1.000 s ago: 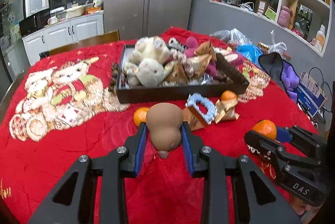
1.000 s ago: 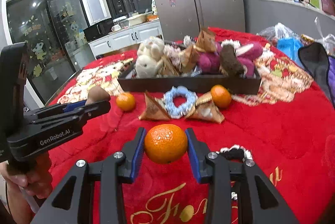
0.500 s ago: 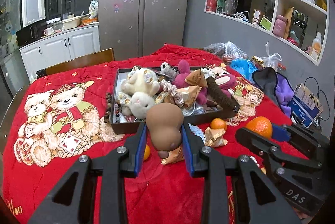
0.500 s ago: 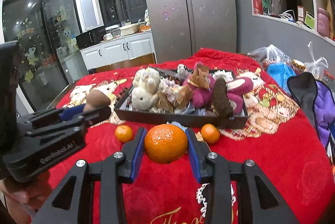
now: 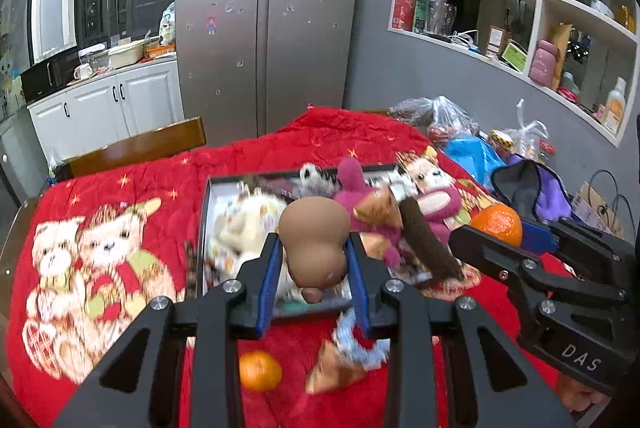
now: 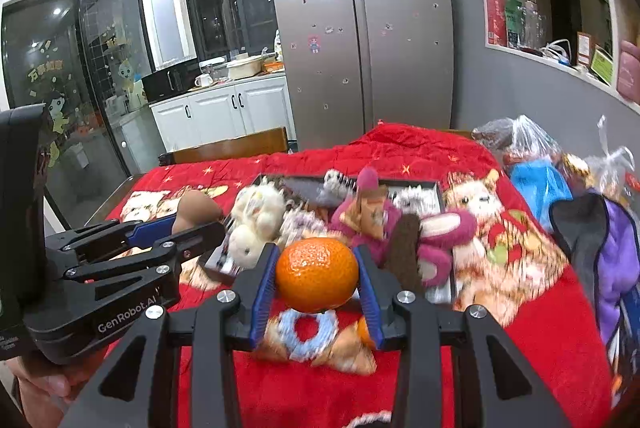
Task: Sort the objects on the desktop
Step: 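Carry the gourd toy and orange over the tray with both tools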
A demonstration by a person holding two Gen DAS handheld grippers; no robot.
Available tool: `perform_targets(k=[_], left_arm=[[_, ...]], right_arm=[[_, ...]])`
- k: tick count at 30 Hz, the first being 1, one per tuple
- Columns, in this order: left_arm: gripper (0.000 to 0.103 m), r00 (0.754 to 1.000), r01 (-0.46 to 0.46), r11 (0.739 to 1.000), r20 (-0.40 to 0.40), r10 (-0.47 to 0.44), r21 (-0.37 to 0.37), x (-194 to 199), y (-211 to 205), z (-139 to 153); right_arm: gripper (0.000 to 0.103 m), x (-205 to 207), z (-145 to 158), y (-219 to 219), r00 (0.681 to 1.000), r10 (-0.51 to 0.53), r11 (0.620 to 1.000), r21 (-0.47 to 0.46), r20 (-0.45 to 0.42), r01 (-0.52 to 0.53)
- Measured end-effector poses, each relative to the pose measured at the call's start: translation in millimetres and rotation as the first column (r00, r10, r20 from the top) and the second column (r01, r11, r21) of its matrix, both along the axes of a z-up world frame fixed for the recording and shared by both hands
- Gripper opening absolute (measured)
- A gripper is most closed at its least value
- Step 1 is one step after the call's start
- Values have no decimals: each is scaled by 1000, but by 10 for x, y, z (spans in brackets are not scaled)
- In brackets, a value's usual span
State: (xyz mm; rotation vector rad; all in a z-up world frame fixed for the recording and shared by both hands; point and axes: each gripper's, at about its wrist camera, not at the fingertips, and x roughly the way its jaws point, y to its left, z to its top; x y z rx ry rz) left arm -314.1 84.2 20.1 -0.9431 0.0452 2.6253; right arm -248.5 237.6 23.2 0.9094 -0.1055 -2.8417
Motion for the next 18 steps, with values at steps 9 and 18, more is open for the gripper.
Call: perform_targets(k=[9, 18], left_arm=[[32, 1000, -12, 1000, 17, 12, 5, -835, 336, -25], [32, 997, -49, 998, 56, 47, 43, -1349, 468, -207]], right_arm=[[39, -789, 149, 172, 1000, -12, 1000, 13, 0, 12], [39, -1242, 56, 493, 999, -40, 999, 9, -7, 40]])
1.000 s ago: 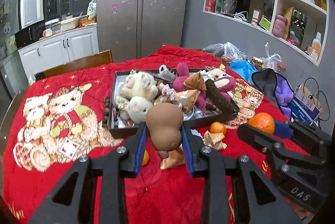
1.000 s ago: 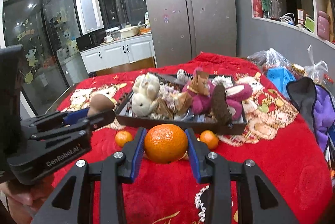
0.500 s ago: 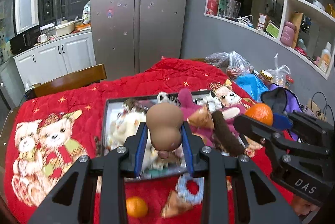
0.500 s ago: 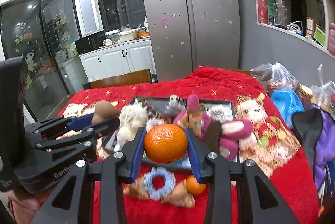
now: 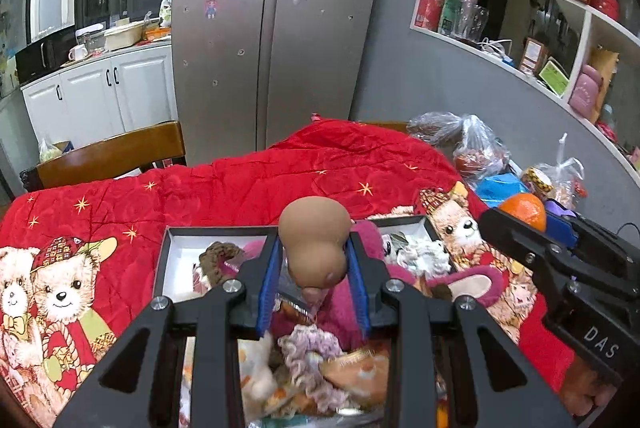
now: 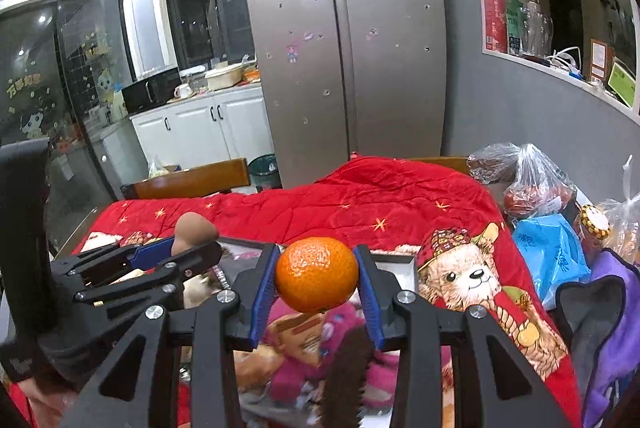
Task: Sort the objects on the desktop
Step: 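Carry the gourd toy and orange over the tray with both tools, then lower the gourd into the tray with the left tool while the right tool releases the orange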
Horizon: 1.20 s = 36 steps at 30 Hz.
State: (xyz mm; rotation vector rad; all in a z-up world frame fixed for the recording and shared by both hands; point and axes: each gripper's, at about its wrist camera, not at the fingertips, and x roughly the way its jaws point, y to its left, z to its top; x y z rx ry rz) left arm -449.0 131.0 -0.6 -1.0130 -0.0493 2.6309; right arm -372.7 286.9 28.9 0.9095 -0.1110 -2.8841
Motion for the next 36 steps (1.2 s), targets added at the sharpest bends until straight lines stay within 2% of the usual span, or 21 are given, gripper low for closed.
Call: perform_targets(k=[4, 10, 14, 20, 23, 26, 29, 36], left_arm=[[32, 1000, 25, 999, -2, -25, -33, 8, 100, -96], [32, 999, 31, 998, 24, -30, -62, -29, 187, -240], [32, 998, 34, 998, 53, -31, -55, -109, 160, -336], [32, 997, 25, 999, 70, -22, -39, -177, 72, -393], [32, 997, 26, 999, 71, -23, -45, -187, 83, -409], [32, 996, 33, 998, 79, -29, -49, -197, 107, -433], [33, 996, 40, 998, 84, -35, -57, -199, 146, -451], [33, 995, 35, 998, 96, -29, -61, -220, 147, -473]], right_arm=[[39, -92, -83, 74, 1000, -16, 999, 37, 18, 15], [39, -195, -239, 65, 998, -3, 1000, 24, 67, 1], [39, -233, -324, 30, 996, 9, 999, 38, 87, -12], [39, -309, -422, 76, 993, -1, 1000, 18, 121, -2], [39, -342, -454, 112, 990, 11, 1000, -26, 143, -8], [39, -358, -483, 104, 989, -7, 1000, -9, 147, 8], [39, -393, -525, 141, 986, 15, 999, -53, 165, -6], [40, -408, -547, 168, 987, 8, 999, -52, 160, 0]])
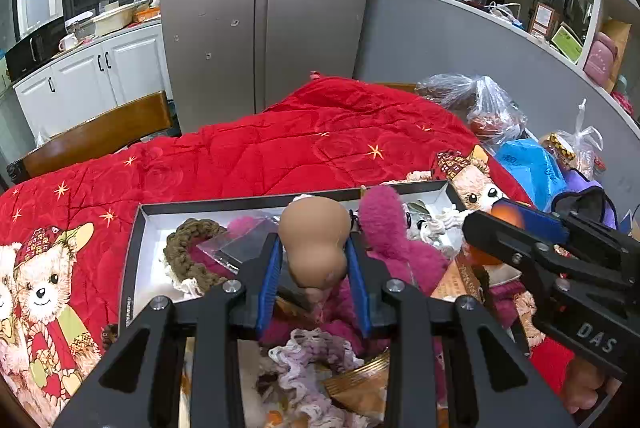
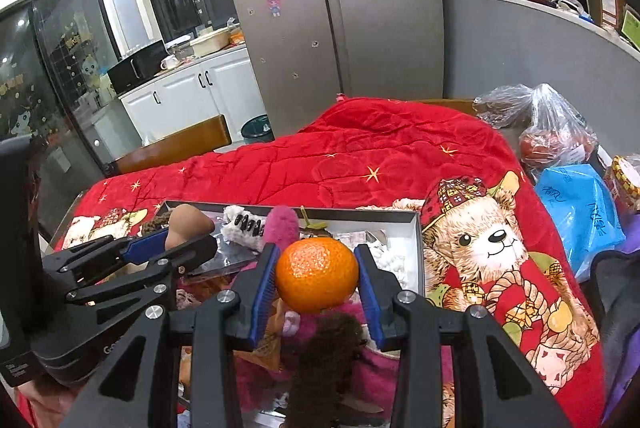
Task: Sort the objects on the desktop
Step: 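Lower the gourd into the tray with the left tool while the right tool releases the orange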
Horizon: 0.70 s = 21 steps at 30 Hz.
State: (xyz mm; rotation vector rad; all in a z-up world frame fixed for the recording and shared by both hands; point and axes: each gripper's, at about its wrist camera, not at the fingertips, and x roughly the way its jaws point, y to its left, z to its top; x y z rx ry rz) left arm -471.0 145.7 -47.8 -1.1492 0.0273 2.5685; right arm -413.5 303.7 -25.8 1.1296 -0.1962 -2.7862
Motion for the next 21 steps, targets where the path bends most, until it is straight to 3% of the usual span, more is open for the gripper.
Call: perform_targets(k=[5, 7, 11, 21], left_arm=[[37, 1000, -6, 1000, 10, 6, 9, -18, -25, -1], [58, 1000, -8, 1000, 5, 8, 17, -10, -40, 35], [78, 998, -7, 1000, -58, 8, 21, 74, -88, 193], [81, 995, -26, 999, -100, 28, 25, 138, -138, 364]], right_arm=[[46, 18, 25, 6, 1000, 22, 1000, -13, -16, -22], [52, 17, 29, 19, 1000, 27, 999, -28, -13, -27], [58, 26, 55, 52, 999, 29, 998, -62, -18, -30], [60, 43, 87, 58, 999, 34, 996, -76, -25, -36]])
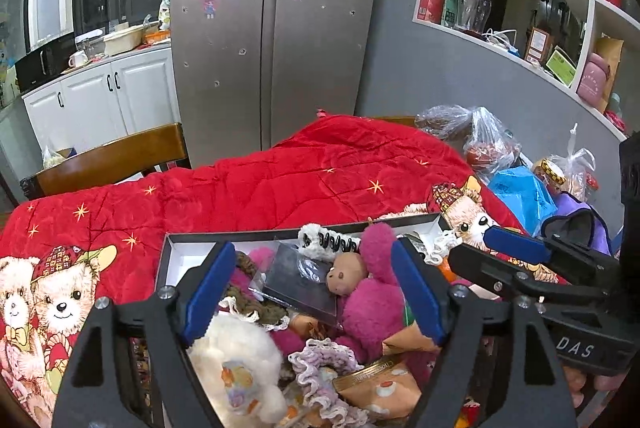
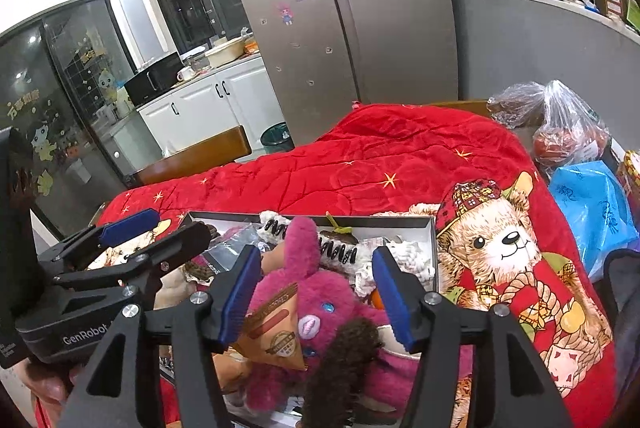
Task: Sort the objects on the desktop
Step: 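Lower the gourd into the tray with the left tool while the right tool releases the orange, then withdraw both open tools from the tray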
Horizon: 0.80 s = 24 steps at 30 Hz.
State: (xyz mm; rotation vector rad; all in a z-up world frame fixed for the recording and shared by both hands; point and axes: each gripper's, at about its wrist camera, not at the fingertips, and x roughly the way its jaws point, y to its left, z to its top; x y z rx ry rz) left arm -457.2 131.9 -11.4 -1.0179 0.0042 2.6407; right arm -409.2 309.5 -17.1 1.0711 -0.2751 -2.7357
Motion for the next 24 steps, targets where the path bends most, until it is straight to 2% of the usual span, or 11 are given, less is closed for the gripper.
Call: perform_targets(k=[8, 12, 17, 22, 24], left_arm=[[82, 1000, -15, 999, -15, 14, -33, 11, 11, 10], [86, 1000, -24, 999, -11, 24, -25, 2, -17, 26], [88, 999, -21, 999, -35, 19, -40, 58, -5, 91], [97, 996, -35, 999, -86, 32, -42, 183, -14, 256], [97, 995, -49, 998, -89, 46, -34, 256, -40, 379]], right_arm=[[63, 21, 22, -45, 1000, -12, 999, 30, -10, 12], [80, 44, 60, -40, 999, -11, 999, 35, -30, 13], [83, 99, 156, -29, 998, -16, 999, 33, -60, 18], [89, 183, 297, -33, 993, -18, 997, 70, -115, 27], [101, 286, 407, -78, 983, -29, 991, 126, -180, 52]])
